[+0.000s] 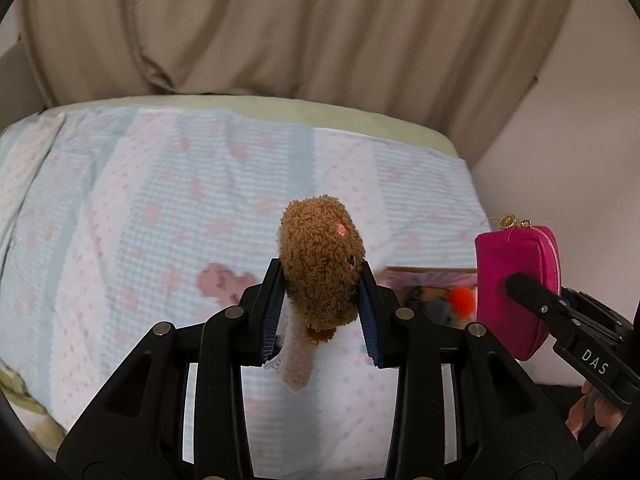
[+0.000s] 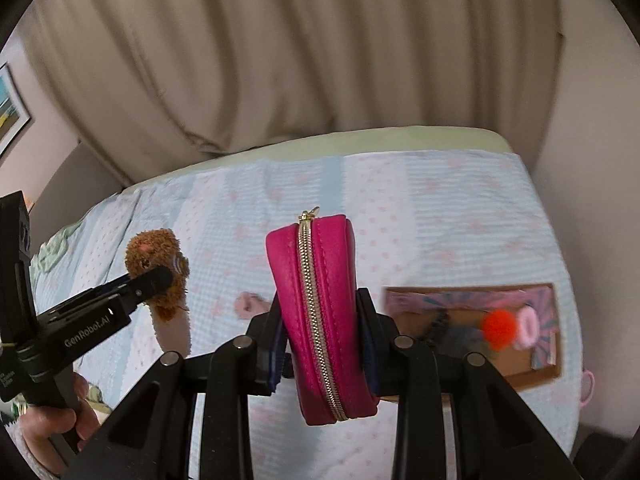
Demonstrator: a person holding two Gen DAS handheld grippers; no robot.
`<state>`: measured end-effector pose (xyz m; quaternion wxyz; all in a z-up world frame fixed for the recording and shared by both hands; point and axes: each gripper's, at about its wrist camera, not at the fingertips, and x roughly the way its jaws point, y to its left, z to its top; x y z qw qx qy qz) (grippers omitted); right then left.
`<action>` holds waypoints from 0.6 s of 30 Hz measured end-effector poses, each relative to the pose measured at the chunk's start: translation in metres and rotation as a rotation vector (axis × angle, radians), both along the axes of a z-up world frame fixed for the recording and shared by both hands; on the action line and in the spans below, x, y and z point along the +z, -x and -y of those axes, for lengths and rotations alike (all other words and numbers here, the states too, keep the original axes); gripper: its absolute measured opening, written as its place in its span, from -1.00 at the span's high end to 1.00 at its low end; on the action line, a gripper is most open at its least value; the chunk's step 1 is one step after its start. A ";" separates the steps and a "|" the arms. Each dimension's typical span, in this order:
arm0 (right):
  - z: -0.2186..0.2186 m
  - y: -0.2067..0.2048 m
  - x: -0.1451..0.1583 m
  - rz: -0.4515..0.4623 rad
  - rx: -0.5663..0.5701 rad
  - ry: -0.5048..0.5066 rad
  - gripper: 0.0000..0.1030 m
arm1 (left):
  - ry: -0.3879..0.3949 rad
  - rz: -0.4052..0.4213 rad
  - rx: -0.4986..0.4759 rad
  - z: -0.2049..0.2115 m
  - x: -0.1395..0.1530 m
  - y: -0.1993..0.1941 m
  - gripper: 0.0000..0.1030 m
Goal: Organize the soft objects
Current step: 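Grasp the brown plush with the left tool while the right tool grasps the magenta pouch, then carry the brown plush and magenta pouch over the box with both tools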
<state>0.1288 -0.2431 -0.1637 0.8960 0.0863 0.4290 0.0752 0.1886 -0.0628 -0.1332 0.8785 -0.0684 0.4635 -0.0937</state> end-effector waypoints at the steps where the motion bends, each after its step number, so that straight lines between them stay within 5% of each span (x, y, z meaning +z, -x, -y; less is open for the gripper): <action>1: 0.011 0.003 -0.001 -0.002 -0.014 0.002 0.43 | 0.004 -0.002 -0.011 0.012 -0.001 0.000 0.39; 10: 0.123 0.015 -0.021 -0.056 -0.129 0.028 0.44 | 0.024 -0.068 -0.122 0.131 -0.039 -0.013 0.38; 18: 0.196 0.008 -0.066 -0.165 -0.206 -0.002 0.43 | -0.045 -0.185 -0.207 0.213 -0.101 -0.029 0.39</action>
